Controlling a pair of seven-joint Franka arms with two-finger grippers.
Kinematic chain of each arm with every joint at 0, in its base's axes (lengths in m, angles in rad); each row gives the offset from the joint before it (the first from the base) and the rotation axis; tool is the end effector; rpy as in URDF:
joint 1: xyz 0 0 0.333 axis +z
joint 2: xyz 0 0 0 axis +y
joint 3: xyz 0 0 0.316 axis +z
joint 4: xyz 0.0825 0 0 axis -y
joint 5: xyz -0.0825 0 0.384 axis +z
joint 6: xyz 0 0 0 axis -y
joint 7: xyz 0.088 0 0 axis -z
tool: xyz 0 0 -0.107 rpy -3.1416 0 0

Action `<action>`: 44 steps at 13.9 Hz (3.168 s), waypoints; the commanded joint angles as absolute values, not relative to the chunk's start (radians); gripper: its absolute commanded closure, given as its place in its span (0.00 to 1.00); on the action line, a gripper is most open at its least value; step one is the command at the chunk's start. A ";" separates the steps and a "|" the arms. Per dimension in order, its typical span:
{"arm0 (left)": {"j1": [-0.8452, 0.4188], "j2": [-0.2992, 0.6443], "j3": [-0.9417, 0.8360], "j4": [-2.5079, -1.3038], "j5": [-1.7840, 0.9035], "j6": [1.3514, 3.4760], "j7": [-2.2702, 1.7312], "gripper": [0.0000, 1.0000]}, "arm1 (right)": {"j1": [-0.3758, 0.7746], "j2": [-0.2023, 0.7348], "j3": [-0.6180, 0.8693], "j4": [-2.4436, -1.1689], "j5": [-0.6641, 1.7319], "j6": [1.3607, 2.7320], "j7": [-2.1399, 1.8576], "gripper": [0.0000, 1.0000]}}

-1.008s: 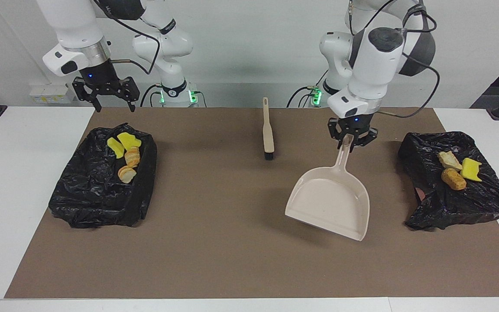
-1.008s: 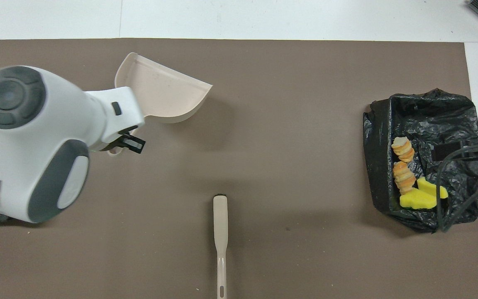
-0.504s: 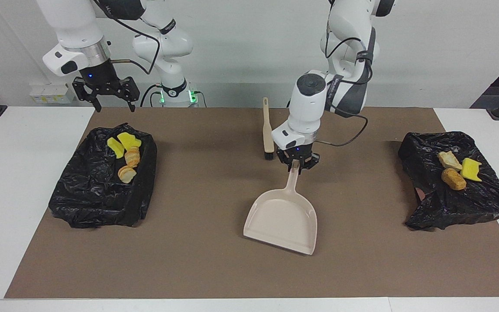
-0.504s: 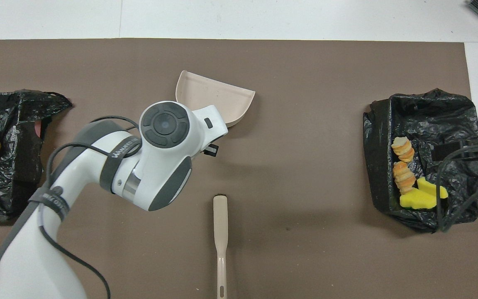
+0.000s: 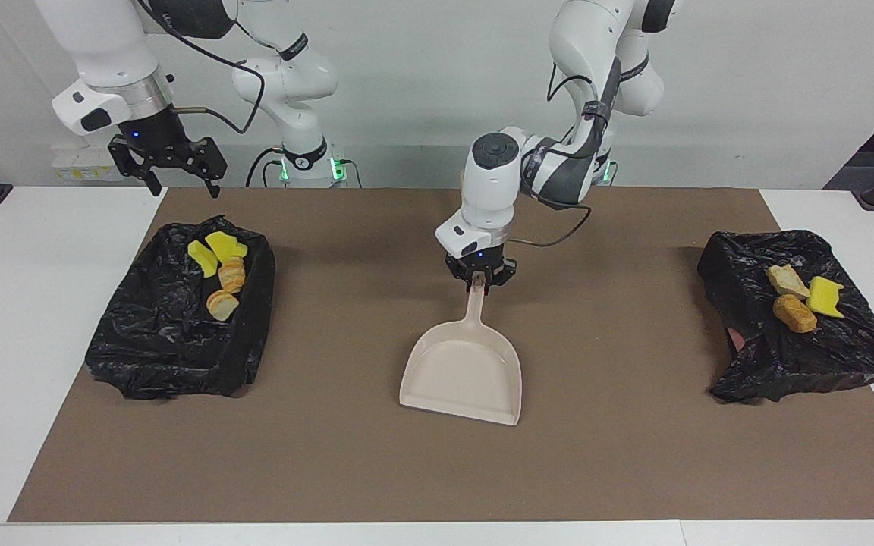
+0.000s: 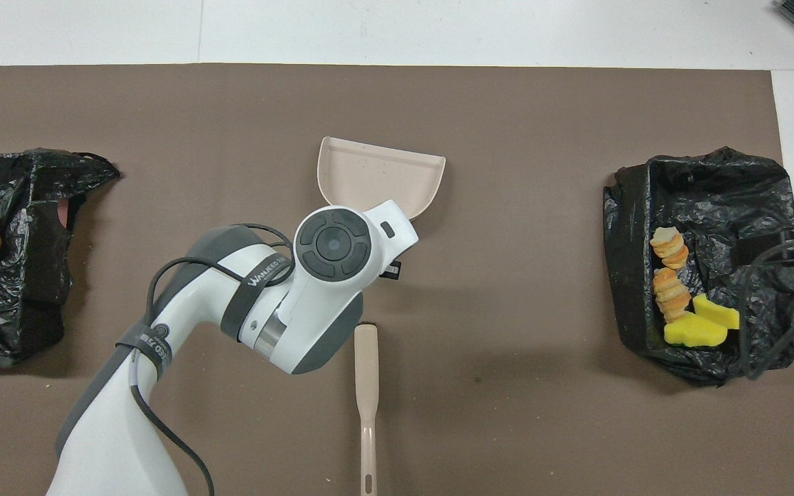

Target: Sweep and dump trash in bin

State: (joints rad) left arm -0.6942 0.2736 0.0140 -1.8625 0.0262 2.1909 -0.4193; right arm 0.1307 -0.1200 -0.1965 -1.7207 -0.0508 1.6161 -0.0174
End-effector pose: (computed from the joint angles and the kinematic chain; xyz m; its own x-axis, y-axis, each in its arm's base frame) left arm 0.4877 -0.3940 0.3769 0.9603 -0.2722 0.0604 -0.2726 -0.9621 -0.0014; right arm 0.5188 -0.0454 0.6207 0.9989 -0.0450 0.0126 -0.0453 -0.9986 0.0276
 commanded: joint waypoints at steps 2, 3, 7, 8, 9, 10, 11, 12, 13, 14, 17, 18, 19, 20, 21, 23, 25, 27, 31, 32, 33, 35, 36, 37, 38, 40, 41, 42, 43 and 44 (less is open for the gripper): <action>-0.697 0.210 0.037 -1.908 0.006 2.157 -0.426 0.00 | 0.146 -0.107 -0.213 -1.698 -0.035 1.589 -0.048 0.00; -0.687 0.203 0.044 -1.904 0.006 2.139 -0.419 0.00 | 0.146 -0.107 -0.213 -1.697 -0.028 1.589 -0.049 0.00; -0.550 0.193 0.046 -1.856 0.006 2.080 -0.408 0.00 | 0.150 -0.103 -0.181 -1.635 -0.003 1.512 -0.025 0.00; -0.523 0.193 0.048 -1.833 0.006 2.054 -0.407 0.00 | 0.152 -0.103 -0.176 -1.638 -0.012 1.519 -0.020 0.00; -0.485 0.193 0.048 -1.815 0.006 2.040 -0.407 0.00 | 0.152 -0.110 -0.173 -1.650 -0.012 1.519 -0.023 0.00; -0.450 0.193 0.046 -1.800 0.005 2.033 -0.407 0.00 | 0.152 -0.113 -0.173 -1.661 -0.012 1.523 -0.025 0.00; -0.419 0.193 0.046 -1.777 0.002 2.014 -0.402 0.00 | 0.152 -0.115 -0.173 -1.661 -0.014 1.534 -0.031 0.00; -0.384 0.193 0.045 -1.754 -0.009 1.990 -0.375 0.00 | 0.152 -0.115 -0.173 -1.661 -0.014 1.535 -0.032 0.00; -0.342 0.193 0.044 -1.717 -0.035 1.949 -0.318 0.00 | 0.152 -0.115 -0.173 -1.663 -0.014 1.536 -0.031 0.00; -0.307 0.193 0.048 -1.676 -0.066 1.895 -0.254 0.00 | 0.153 -0.115 -0.173 -1.661 -0.014 1.536 -0.032 0.00; -0.204 0.192 0.046 -1.609 -0.077 1.774 -0.129 0.00 | 0.153 -0.115 -0.173 -1.663 -0.014 1.542 -0.032 0.00; -0.172 0.181 0.046 -1.602 -0.077 1.749 -0.085 0.00 | 0.153 -0.115 -0.173 -1.663 -0.014 1.542 -0.032 0.00; -0.143 0.167 0.049 -1.601 -0.078 1.727 -0.033 0.00 | 0.153 -0.115 -0.173 -1.663 -0.014 1.542 -0.032 0.00; -0.114 0.152 0.052 -1.601 -0.078 1.712 0.015 0.00 | 0.153 -0.115 -0.172 -1.663 -0.014 1.542 -0.034 0.00; -0.091 0.137 0.054 -1.601 -0.077 1.704 0.052 0.00 | 0.153 -0.115 -0.173 -1.663 -0.014 1.542 -0.034 0.00; -0.045 0.117 0.054 -1.601 -0.069 1.689 0.093 0.00 | 0.153 -0.115 -0.173 -1.664 -0.014 1.542 -0.034 0.00; -0.057 0.104 0.046 -1.606 -0.028 1.689 0.097 0.00 | 0.153 -0.115 -0.173 -1.666 -0.014 1.542 -0.035 0.00; -0.057 0.074 0.038 -1.612 -0.005 1.683 0.100 0.00 | 0.153 -0.117 -0.173 -1.666 -0.014 1.542 -0.035 0.00; -0.044 -0.014 0.038 -1.656 -0.006 1.612 0.100 0.00 | 0.153 -0.117 -0.173 -1.667 -0.014 1.542 -0.037 0.00; -0.044 -0.037 0.038 -1.679 -0.006 1.614 0.100 0.00 | 0.153 -0.117 -0.173 -1.670 -0.014 1.542 -0.038 0.00; -0.046 -0.055 0.038 -1.690 -0.006 1.609 0.098 0.00 | 0.152 -0.120 -0.173 -1.674 -0.012 1.542 -0.038 0.00; -0.051 -0.089 0.038 -1.706 -0.006 1.576 0.098 0.00 | 0.152 -0.123 -0.173 -1.677 -0.012 1.542 -0.037 0.00; -0.049 -0.098 0.038 -1.706 -0.006 1.563 0.101 0.00 | 0.152 -0.123 -0.173 -1.678 -0.012 1.542 -0.037 0.00; -0.049 -0.100 0.040 -1.698 -0.006 1.551 0.100 0.00 | 0.153 -0.123 -0.173 -1.678 -0.012 1.542 -0.037 0.00; -0.049 -0.100 0.040 -1.694 -0.006 1.545 0.089 0.00 | 0.153 -0.123 -0.173 -1.678 -0.012 1.542 -0.037 0.00; -0.044 -0.098 0.040 -1.680 -0.005 1.516 0.098 0.00 | 0.153 -0.124 -0.173 -1.678 -0.012 1.542 -0.037 0.00; -0.044 -0.092 0.040 -1.666 -0.005 1.511 0.103 0.00 | 0.152 -0.124 -0.173 -1.678 -0.012 1.542 -0.037 0.00; -0.046 -0.086 0.043 -1.655 -0.006 1.509 0.116 0.00 | 0.153 -0.124 -0.173 -1.678 -0.012 1.542 -0.037 0.00; -0.045 -0.075 0.046 -1.631 -0.006 1.494 0.120 0.00 | 0.152 -0.124 -0.173 -1.680 -0.012 1.542 -0.037 0.00; -0.044 -0.058 0.048 -1.609 -0.008 1.480 0.121 0.00 | 0.152 -0.124 -0.173 -1.680 -0.012 1.542 -0.038 0.00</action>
